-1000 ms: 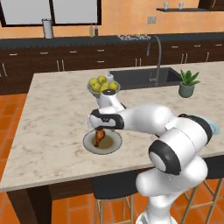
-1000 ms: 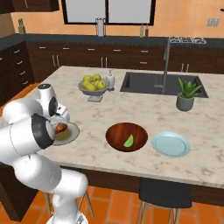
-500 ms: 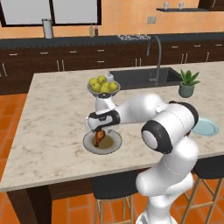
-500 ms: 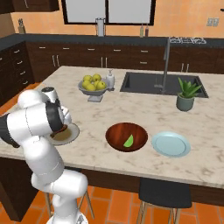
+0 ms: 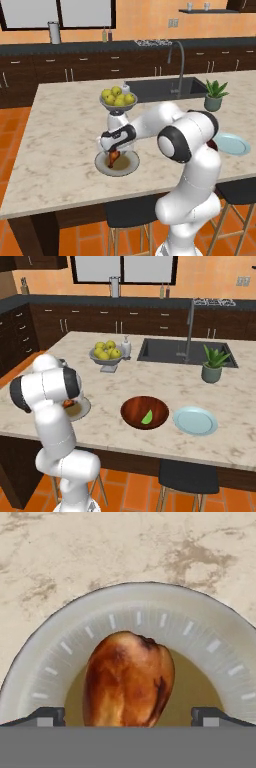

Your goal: Pick the chicken drumstick and lemon wedge from their plates and place them in the bowl. Then put the bowl in the fridge.

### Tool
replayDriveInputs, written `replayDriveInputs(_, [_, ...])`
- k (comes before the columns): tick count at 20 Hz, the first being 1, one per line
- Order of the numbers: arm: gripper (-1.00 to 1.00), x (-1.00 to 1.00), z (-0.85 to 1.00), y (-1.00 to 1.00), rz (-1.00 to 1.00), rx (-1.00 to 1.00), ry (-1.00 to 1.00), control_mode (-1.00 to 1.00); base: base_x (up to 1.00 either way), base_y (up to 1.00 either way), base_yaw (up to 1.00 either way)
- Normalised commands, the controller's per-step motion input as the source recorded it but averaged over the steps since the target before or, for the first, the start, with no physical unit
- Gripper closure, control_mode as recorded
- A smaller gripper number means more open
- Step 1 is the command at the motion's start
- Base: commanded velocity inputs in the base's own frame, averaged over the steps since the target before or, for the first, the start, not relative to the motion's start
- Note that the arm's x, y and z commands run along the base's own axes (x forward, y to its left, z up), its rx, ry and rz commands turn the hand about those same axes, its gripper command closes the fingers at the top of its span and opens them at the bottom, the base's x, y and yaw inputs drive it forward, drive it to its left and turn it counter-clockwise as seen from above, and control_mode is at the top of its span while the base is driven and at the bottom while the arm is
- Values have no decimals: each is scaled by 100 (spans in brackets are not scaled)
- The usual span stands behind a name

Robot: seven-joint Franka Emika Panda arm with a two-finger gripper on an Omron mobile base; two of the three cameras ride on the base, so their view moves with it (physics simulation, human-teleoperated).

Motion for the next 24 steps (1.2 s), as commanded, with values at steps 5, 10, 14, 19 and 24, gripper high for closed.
replayDriveInputs(5, [100,0,-42,0,0,0,0,-100,0,0,0])
replayDriveInputs(10, [100,-31,8,-3,-4,0,0,-100,0,0,0])
replayDriveInputs(14, [100,-68,76,-29,-10,0,-2,-100,0,0,0])
replayDriveInputs(19, [100,-57,69,-82,-3,0,0,-100,0,0,0])
replayDriveInputs(24, [100,-39,62,-100,0,0,0,-100,0,0,0])
